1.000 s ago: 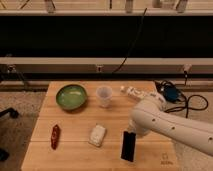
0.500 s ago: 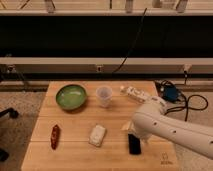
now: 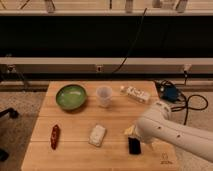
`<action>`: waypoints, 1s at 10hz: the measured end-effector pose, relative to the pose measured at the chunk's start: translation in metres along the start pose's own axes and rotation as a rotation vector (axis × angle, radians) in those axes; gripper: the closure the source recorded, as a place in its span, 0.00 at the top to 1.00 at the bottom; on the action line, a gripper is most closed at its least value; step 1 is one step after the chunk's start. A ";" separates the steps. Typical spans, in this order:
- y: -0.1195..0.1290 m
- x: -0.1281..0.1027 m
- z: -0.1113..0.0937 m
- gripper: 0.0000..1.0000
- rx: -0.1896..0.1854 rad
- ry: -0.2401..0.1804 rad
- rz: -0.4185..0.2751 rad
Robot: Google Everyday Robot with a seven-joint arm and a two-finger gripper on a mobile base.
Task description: Place the eraser on the white sponge
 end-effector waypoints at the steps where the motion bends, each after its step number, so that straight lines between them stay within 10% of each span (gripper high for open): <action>1: -0.001 -0.001 0.002 0.80 0.000 -0.003 -0.004; 10: -0.015 0.023 0.033 0.80 -0.065 -0.018 -0.076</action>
